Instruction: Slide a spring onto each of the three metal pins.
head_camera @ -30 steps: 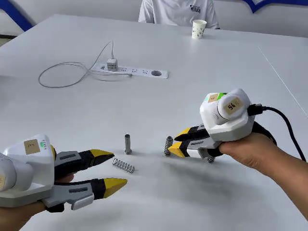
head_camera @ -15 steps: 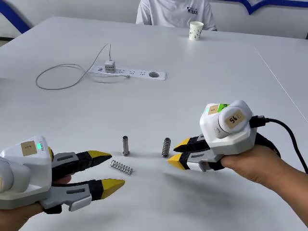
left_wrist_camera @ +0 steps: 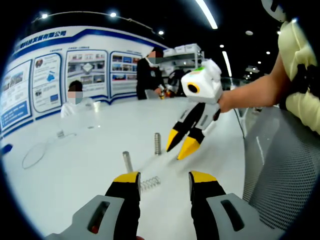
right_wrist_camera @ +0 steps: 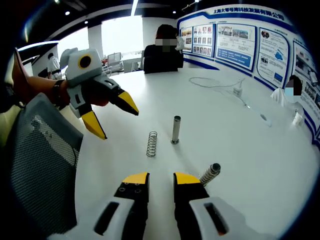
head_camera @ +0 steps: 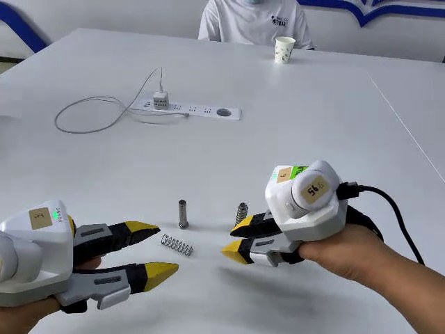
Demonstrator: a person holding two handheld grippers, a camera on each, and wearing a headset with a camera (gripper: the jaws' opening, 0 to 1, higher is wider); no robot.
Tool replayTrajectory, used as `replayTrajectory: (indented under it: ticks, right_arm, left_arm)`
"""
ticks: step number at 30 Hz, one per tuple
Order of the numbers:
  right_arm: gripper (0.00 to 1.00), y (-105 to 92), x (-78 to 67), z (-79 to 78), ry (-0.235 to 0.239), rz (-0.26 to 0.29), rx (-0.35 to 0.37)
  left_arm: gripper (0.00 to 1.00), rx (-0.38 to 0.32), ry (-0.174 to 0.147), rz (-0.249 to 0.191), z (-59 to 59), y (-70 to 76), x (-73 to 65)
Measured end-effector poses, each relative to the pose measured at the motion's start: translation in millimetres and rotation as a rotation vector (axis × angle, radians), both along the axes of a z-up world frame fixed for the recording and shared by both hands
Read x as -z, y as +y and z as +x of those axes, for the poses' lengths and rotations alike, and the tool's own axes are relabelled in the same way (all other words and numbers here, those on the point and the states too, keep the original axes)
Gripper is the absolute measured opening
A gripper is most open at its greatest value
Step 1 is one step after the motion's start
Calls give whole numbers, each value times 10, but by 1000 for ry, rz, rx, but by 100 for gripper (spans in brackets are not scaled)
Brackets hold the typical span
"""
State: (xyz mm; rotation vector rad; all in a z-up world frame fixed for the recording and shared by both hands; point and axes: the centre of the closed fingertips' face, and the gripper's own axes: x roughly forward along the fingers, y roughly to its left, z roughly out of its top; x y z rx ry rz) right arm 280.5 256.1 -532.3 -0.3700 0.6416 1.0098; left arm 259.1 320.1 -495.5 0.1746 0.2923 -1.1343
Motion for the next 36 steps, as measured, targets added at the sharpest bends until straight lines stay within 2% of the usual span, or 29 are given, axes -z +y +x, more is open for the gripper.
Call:
replayTrajectory:
  ticks: [5, 17, 29, 36]
  right_arm:
    - [20, 155, -11, 18, 0, 19, -13]
    - [20, 441, 108, 59, 14, 36, -28]
    - [18, 537, 251, 97, 25, 14, -14]
    - [16, 542, 281, 106, 21, 4, -3]
  left_arm:
    - [39, 0, 1, 1, -4, 2, 11]
    - [39, -6, 3, 0, 11, 18, 26]
    - [39, -10, 3, -1, 22, 21, 32]
    - [39, -12, 7, 1, 13, 37, 46]
